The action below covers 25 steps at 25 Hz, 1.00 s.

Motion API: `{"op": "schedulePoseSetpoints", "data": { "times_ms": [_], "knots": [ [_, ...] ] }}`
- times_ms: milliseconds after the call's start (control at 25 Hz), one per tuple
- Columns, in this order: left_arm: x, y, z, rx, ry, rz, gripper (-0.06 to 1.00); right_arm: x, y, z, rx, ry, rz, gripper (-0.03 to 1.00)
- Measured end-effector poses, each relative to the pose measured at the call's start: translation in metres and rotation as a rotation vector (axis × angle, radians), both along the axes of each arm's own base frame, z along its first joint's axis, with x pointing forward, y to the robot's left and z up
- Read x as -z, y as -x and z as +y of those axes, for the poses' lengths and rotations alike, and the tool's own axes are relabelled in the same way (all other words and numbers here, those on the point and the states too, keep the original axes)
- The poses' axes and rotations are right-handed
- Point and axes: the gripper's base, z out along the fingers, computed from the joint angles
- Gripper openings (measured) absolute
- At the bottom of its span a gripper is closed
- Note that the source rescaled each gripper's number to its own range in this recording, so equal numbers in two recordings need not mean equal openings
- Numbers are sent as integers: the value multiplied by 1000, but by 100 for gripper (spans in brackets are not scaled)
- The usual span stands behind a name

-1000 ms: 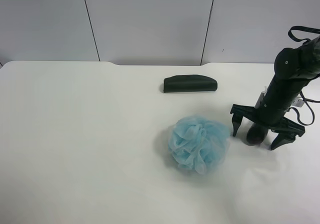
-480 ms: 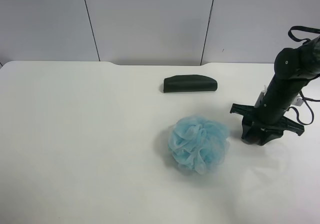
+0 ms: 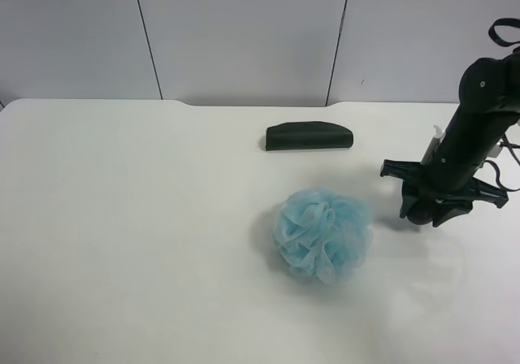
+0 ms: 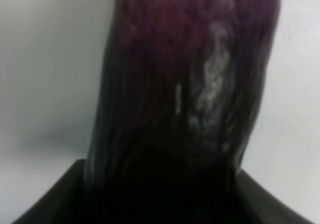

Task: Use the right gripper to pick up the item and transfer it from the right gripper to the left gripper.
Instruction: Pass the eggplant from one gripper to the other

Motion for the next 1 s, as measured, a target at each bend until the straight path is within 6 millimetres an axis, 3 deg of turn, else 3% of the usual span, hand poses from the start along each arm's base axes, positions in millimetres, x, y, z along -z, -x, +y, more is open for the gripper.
{"op": "schedulePoseSetpoints", "data": {
  "times_ms": [680, 800, 1000],
  "knots": [
    [0, 0, 0, 0, 0, 0, 100, -87, 32, -1, -338, 19, -162, 1],
    [0, 0, 0, 0, 0, 0, 100, -96, 37, 9, -402, 11, -194, 1],
    [0, 0, 0, 0, 0, 0, 100, -104, 42, 41, -540, -8, -228, 1]
  ]
}}
